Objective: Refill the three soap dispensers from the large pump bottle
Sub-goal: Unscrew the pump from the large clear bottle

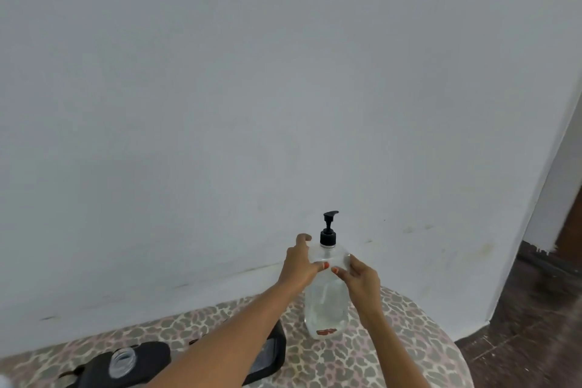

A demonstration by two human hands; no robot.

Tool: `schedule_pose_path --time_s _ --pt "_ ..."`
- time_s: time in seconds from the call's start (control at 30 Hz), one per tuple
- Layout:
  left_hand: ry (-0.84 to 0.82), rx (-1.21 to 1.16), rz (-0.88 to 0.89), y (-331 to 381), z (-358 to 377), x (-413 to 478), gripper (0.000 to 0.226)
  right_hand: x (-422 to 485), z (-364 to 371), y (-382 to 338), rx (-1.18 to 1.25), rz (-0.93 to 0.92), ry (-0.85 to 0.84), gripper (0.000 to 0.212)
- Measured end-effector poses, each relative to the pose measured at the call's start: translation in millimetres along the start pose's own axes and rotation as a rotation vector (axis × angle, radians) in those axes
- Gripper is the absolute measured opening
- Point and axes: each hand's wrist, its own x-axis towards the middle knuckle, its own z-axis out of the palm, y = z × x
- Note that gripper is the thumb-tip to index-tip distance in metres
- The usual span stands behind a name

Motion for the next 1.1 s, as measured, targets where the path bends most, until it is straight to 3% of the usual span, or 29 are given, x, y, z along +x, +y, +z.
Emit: schedule_pose_path --time_s 0.1,0.2,0.23,0.33,0.4,0.5,0.6,0.7,0.9,1.1 --pt "-0.014 -0.01 0.004 11 -9 -20 0.066 -17 -5 -17 -0.034 -0.016 -0.009 0.007" --pt "-0.031 0.039 0.049 26 -24 -38 0.051 -33 -13 -32 -0.051 -0.055 0.003 0.023" --pt "-0.04 0.054 0.068 31 -32 -45 0.046 -40 -15 -40 -0.056 -0.074 0.012 0.024" --pt "-0.019 0.045 0.09 40 -57 -69 0.061 -64 -15 -67 -0.06 -0.135 0.01 0.015" --pt "-0.003 0.035 0.101 42 -75 -89 0.053 -84 -9 -85 -0.063 -0.169 -0.004 0.007" --pt "0.032 0.013 0.102 40 -105 -124 0.049 -115 4 -106 -0.052 -0.189 -0.03 0.015" --pt "0.052 -0.003 0.075 30 -135 -164 0.057 -152 24 -120 -0.034 -0.22 -0.075 0.02" --pt "0.086 0.004 0.057 12 -162 -203 0.05 -189 50 -125 -0.003 -0.229 -0.122 0.025" --pt "0.17 0.073 -0.057 -43 -202 -267 0.066 -256 103 -119 0.008 -0.179 -0.227 0.025" --pt "0.203 0.128 -0.095 -86 -218 -307 0.057 -299 138 -101 -0.021 -0.165 -0.308 0.02"
